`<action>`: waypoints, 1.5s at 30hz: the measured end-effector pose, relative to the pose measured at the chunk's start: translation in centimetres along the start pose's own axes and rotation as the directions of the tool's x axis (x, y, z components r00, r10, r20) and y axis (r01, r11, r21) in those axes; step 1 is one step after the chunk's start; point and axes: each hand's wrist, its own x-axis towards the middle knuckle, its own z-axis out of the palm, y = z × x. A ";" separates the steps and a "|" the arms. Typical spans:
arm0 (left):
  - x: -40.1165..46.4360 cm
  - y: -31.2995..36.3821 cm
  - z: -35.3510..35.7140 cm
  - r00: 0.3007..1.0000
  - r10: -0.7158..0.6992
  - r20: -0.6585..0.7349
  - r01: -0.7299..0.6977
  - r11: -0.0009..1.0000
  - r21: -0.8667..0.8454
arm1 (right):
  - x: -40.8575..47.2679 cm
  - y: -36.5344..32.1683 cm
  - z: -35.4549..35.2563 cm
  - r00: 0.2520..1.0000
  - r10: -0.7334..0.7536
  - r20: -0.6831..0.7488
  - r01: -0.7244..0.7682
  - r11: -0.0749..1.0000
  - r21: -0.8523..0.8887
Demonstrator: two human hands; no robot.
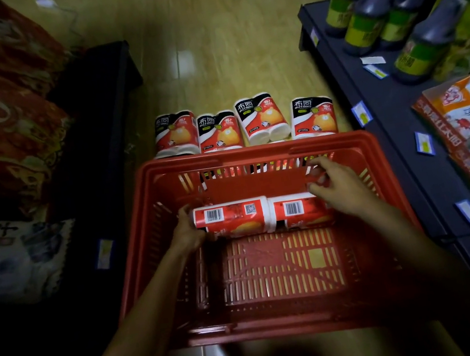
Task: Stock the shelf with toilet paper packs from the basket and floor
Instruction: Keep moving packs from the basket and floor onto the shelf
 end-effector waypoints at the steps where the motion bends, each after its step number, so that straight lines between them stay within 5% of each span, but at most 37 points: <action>1: 0.3 -0.4 -0.1 1.000 0.010 0.030 -0.010 1.000 0.004 | 0.0 0.1 -0.1 1.000 0.001 -0.001 -0.001 1.000 0.002; 11: -3.1 3.9 -1.5 0.992 0.125 -0.020 -0.125 0.992 0.010 | 0.1 -0.1 -0.2 1.000 0.000 0.001 -0.001 1.000 0.026; 30: -5.0 10.7 -2.4 0.905 0.371 -0.207 -0.262 0.871 0.416 | 0.2 0.0 -0.9 0.999 -0.037 -0.010 0.036 0.999 -0.015; 35: -7.1 13.9 -4.4 0.839 0.523 -0.149 -0.438 0.812 0.386 | 1.4 0.0 -0.5 0.999 -0.028 0.046 0.033 0.995 -0.099; 39: -7.3 16.1 -6.4 0.819 0.535 -0.208 -0.444 0.820 0.362 | 2.1 -0.9 0.7 0.985 -0.063 0.158 0.099 0.968 -0.229; 45: -7.5 19.6 -8.3 0.754 0.620 -0.217 -0.551 0.777 0.306 | 2.4 -1.2 4.3 0.930 -0.130 0.343 0.310 0.778 -0.547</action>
